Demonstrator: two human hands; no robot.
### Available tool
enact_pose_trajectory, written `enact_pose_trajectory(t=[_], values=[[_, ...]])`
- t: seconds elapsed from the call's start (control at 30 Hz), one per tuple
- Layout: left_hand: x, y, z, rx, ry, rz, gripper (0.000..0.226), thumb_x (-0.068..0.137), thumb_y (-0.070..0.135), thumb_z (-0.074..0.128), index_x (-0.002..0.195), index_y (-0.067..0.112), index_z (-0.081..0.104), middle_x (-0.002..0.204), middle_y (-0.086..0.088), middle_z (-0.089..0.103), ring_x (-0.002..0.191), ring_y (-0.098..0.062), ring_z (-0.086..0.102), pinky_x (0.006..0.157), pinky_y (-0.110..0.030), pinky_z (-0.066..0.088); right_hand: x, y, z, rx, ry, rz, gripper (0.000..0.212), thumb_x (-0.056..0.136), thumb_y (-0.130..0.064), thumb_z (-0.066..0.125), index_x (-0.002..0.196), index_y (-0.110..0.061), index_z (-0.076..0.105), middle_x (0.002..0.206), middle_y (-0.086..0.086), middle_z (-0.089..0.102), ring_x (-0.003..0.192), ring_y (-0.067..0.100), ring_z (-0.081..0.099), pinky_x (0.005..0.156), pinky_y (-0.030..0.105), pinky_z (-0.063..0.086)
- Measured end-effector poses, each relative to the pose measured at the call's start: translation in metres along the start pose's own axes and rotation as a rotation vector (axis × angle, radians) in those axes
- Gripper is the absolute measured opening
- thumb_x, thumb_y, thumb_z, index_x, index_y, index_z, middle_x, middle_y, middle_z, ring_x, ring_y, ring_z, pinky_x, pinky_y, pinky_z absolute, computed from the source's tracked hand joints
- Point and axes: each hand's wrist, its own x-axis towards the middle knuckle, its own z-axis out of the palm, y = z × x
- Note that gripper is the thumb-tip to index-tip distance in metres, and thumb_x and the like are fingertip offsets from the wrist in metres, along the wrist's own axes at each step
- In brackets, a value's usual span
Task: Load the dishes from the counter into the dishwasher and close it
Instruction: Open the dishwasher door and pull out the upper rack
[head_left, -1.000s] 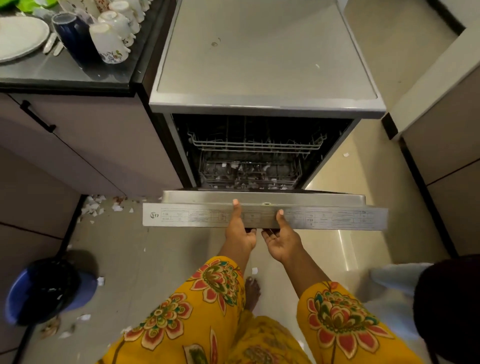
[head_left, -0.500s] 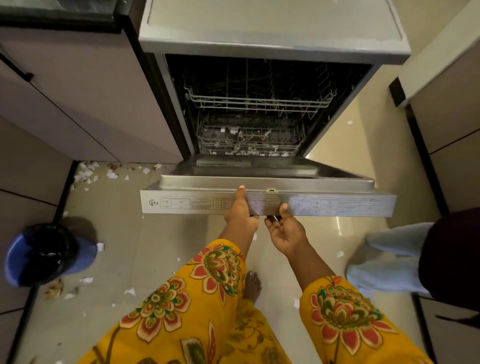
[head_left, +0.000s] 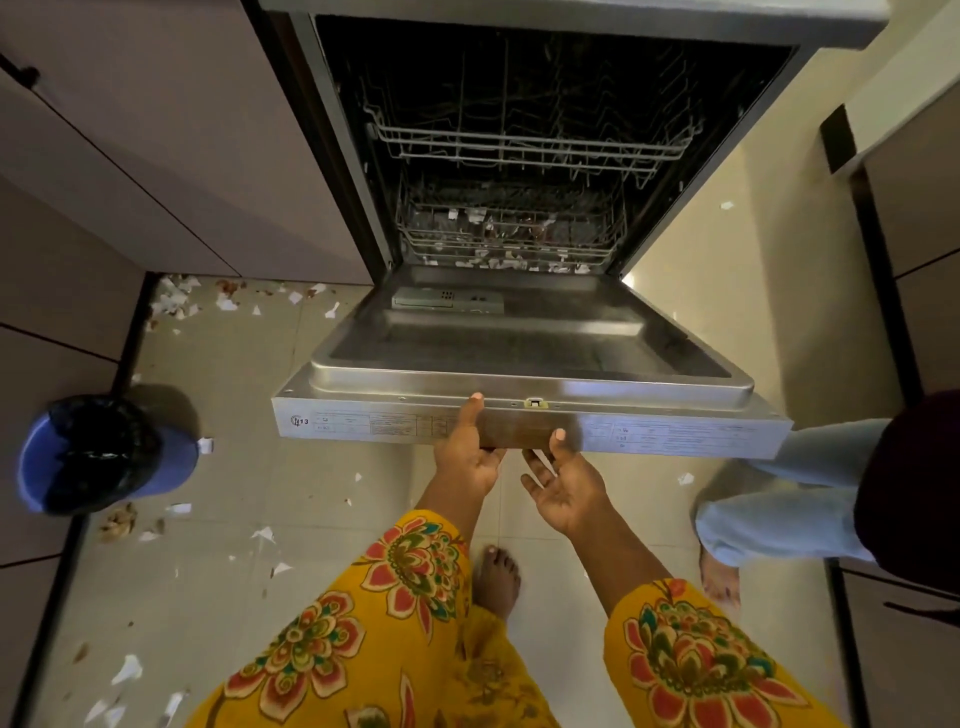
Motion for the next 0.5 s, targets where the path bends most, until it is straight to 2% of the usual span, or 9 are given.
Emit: enact_pose_trajectory(t=[0.07, 0.13, 0.2, 0.27, 0.33, 0.4, 0.47, 0.5], values=[[0.003, -0.006, -0.006, -0.009, -0.007, 0.001, 0.068, 0.081, 0.018, 0.073, 0.137, 0.007, 0.036, 0.128, -0.021, 0.053, 0.115, -0.035, 0.055, 0.088, -0.042, 0.050, 0.000, 0.005, -0.005, -0.109, 0.054, -0.015, 0.038, 0.097, -0.030, 0.047, 0.131, -0.011, 0.045, 0.128, 0.008, 0.056, 0.123, 0.028, 0.051, 0.105, 0.045, 0.035], [0.003, -0.008, -0.009, -0.038, -0.021, -0.001, 0.067, 0.080, 0.019, 0.073, 0.136, 0.007, 0.038, 0.127, -0.021, 0.055, 0.115, -0.034, 0.056, 0.096, -0.043, 0.048, 0.000, 0.010, -0.006, -0.326, 0.149, -0.071, 0.031, 0.096, -0.035, 0.047, 0.115, -0.011, 0.054, 0.110, 0.008, 0.062, 0.110, 0.027, 0.060, 0.099, 0.044, 0.043], [0.002, -0.007, -0.011, -0.043, -0.009, 0.019, 0.067, 0.079, 0.020, 0.075, 0.134, 0.007, 0.040, 0.128, -0.019, 0.055, 0.116, -0.033, 0.055, 0.101, -0.044, 0.046, -0.003, 0.013, -0.006, -0.598, 0.239, -0.222, 0.026, 0.094, -0.040, 0.049, 0.088, -0.016, 0.057, 0.094, 0.007, 0.066, 0.091, 0.026, 0.065, 0.088, 0.042, 0.052], [-0.003, -0.008, -0.012, 0.034, 0.040, 0.078, 0.065, 0.078, 0.023, 0.075, 0.132, 0.008, 0.042, 0.125, -0.014, 0.056, 0.111, -0.031, 0.057, 0.096, -0.040, 0.049, -0.005, 0.012, -0.006, -0.885, 0.262, -0.463, 0.030, 0.093, -0.042, 0.051, 0.081, -0.015, 0.057, 0.089, 0.008, 0.068, 0.083, 0.025, 0.065, 0.077, 0.036, 0.055], [-0.012, -0.014, -0.015, 0.268, 0.134, 0.165, 0.057, 0.078, 0.026, 0.075, 0.123, 0.007, 0.046, 0.113, -0.013, 0.058, 0.093, -0.026, 0.062, 0.080, -0.034, 0.055, -0.006, 0.006, -0.004, -1.120, 0.212, -0.715, 0.030, 0.093, -0.036, 0.053, 0.086, -0.009, 0.060, 0.084, 0.007, 0.065, 0.078, 0.021, 0.061, 0.064, 0.024, 0.047], [-0.021, -0.023, -0.021, 0.624, 0.201, 0.327, 0.039, 0.080, 0.023, 0.073, 0.107, 0.006, 0.050, 0.106, -0.014, 0.061, 0.085, -0.024, 0.062, 0.073, -0.034, 0.056, -0.006, -0.005, 0.001, -1.277, 0.121, -0.959, 0.022, 0.093, -0.027, 0.057, 0.091, -0.006, 0.062, 0.087, 0.008, 0.061, 0.078, 0.019, 0.056, 0.064, 0.023, 0.045], [-0.029, -0.028, -0.028, 1.027, 0.158, 0.669, 0.028, 0.083, 0.019, 0.071, 0.100, 0.009, 0.051, 0.103, -0.010, 0.060, 0.089, -0.022, 0.057, 0.074, -0.031, 0.050, -0.002, -0.016, 0.005, -1.402, 0.061, -1.146, 0.021, 0.086, -0.020, 0.064, 0.099, -0.004, 0.064, 0.099, 0.013, 0.061, 0.089, 0.027, 0.057, 0.075, 0.036, 0.050], [-0.030, -0.026, -0.030, 1.243, 0.142, 0.893, 0.029, 0.083, 0.019, 0.069, 0.106, 0.009, 0.053, 0.108, -0.008, 0.058, 0.098, -0.022, 0.054, 0.079, -0.029, 0.046, 0.001, -0.022, 0.007, -1.468, 0.046, -1.193, 0.029, 0.083, -0.019, 0.067, 0.107, -0.003, 0.063, 0.108, 0.016, 0.060, 0.098, 0.032, 0.057, 0.082, 0.041, 0.049]])
